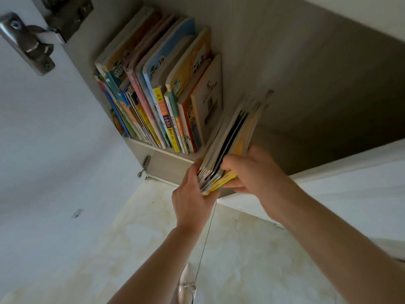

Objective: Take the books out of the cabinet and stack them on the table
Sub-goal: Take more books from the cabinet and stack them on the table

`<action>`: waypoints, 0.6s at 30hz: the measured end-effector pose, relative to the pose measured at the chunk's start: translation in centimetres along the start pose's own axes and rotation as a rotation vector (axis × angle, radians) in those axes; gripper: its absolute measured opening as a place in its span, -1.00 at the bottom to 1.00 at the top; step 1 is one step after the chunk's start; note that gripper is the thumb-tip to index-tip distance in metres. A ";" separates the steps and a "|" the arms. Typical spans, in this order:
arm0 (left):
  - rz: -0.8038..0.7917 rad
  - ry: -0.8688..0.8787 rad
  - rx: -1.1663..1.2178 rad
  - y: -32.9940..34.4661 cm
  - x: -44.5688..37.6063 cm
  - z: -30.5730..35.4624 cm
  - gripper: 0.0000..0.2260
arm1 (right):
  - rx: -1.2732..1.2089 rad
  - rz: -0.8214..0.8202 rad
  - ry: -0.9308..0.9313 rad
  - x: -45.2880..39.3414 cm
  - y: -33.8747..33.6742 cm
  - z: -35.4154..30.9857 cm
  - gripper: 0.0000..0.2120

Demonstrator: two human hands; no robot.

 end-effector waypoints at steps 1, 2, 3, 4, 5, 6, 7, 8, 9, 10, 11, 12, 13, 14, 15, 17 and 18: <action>-0.007 -0.012 0.006 -0.5 0.6 -0.5 -0.43 | 0.026 -0.024 -0.041 0.5 0.7 0.2 -0.82; -0.016 -0.024 0.013 -1.0 1.0 -1.0 -0.42 | 0.050 -0.050 -0.082 0.9 1.3 0.4 -0.78; -0.025 -0.033 0.023 -1.3 1.2 -1.5 -0.41 | 0.061 -0.067 -0.114 1.3 1.6 0.4 -0.72; -0.031 -0.040 0.033 -1.6 1.3 -1.8 -0.39 | 0.061 -0.089 -0.136 1.6 1.9 0.4 -0.64; -0.032 -0.042 0.038 -1.9 1.4 -2.0 -0.39 | 0.054 -0.124 -0.141 1.8 2.2 0.6 -0.54; -0.038 -0.048 0.050 -2.0 1.3 -2.0 -0.40 | 0.051 -0.161 -0.139 1.9 2.4 0.8 -0.44; -0.047 -0.060 0.063 -2.1 1.1 -2.1 -0.42 | 0.050 -0.175 -0.127 1.9 2.3 1.2 -0.34; -0.059 -0.078 0.080 -2.1 1.1 -2.2 -0.43 | 0.039 -0.165 -0.112 1.5 1.8 1.7 -0.29; -0.073 -0.092 0.100 -2.1 1.0 -2.4 -0.43 | 0.000 -0.142 -0.102 0.9 0.9 2.3 -0.37; -0.085 -0.104 0.115 -2.1 1.0 -2.7 -0.43 | -0.038 -0.100 -0.112 0.3 -0.1 2.6 -0.57; -0.091 -0.101 0.124 -2.2 1.0 -3.0 -0.43 | -0.033 -0.044 -0.120 -0.3 -1.3 3.0 -0.77; -0.095 -0.097 0.135 -2.3 1.1 -3.2 -0.43 | -0.006 0.015 -0.119 -1.0 -2.3 3.3 -0.84; -0.100 -0.090 0.152 -2.4 1.1 -3.3 -0.44 | 0.018 0.065 -0.113 -1.8 -3.2 3.4 -0.78; -0.114 -0.079 0.181 -2.5 1.2 -3.5 -0.45 | 0.040 0.082 -0.109 -2.5 -3.7 3.5 -0.69; -0.128 -0.064 0.211 -2.5 1.2 -3.7 -0.45 | 0.062 0.084 -0.105 -3.6 -3.9 3.6 -0.60; -0.153 -0.049 0.271 -2.3 1.4 -4.4 -0.48 | 0.209 0.099 -0.139 -5.5 -4.1 3.7 -0.44; -0.162 -0.050 0.307 -2.4 1.5 -4.7 -0.49 | 0.261 0.072 -0.095 -6.1 -3.6 3.8 -0.37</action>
Point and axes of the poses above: each hand's wrist, its own x-axis away from the middle knuckle, its own y-axis out of the palm, z = x × y, the point moved 6 cm from there along -x, towards the middle knuckle
